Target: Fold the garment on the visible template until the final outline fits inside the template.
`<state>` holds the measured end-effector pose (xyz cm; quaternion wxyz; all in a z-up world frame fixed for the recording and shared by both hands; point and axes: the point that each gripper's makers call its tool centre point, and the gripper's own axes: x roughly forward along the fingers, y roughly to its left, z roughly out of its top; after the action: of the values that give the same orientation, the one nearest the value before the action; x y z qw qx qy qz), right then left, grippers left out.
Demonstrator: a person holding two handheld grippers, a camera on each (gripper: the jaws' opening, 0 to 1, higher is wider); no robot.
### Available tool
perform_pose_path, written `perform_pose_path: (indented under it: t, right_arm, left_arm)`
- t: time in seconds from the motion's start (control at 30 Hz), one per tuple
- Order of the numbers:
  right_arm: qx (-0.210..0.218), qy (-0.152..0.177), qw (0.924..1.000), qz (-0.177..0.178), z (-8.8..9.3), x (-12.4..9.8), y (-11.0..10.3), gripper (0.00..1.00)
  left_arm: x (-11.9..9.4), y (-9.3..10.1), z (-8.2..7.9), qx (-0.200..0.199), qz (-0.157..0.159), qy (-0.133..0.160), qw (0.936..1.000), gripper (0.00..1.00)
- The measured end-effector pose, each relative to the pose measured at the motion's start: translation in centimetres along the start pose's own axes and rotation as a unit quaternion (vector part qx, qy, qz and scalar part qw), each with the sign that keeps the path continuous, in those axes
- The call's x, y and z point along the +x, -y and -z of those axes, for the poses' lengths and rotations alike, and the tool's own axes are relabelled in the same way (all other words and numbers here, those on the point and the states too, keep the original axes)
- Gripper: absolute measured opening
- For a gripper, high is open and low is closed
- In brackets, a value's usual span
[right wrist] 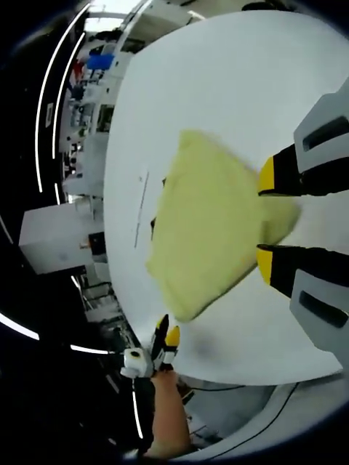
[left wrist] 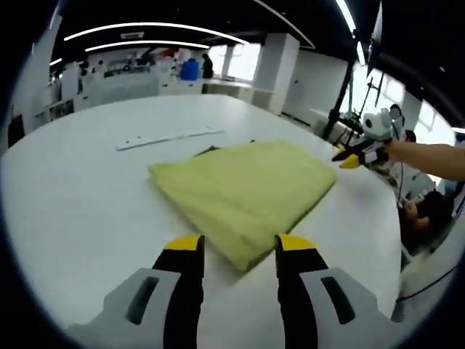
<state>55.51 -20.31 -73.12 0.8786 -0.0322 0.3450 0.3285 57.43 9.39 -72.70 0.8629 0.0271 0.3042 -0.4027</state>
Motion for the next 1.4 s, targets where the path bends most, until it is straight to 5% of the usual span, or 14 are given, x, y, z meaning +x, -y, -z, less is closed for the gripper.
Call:
perform_pose_path:
  t: [0.5, 1.03, 1.4]
  right_arm:
    - [0.000, -0.037, 0.9993, 0.006, 2.9, 0.4, 0.3, 0.17]
    - [-0.016, -0.050, 0.9986, 0.005, 3.4, 0.9, 0.4, 0.08]
    - [-0.034, -0.060, 0.9976, -0.004, 3.5, 1.4, 0.3, 0.00]
  left_arm:
    - [0.2, 0.1, 2.9, 0.000, -0.009, -0.045, 0.9989, 0.22]
    - [1.2, 0.1, 2.4, -0.029, -0.016, -0.038, 0.9987, 0.02]
    - [1.1, -0.3, 3.0, -0.008, -0.017, -0.066, 0.9977, 0.00]
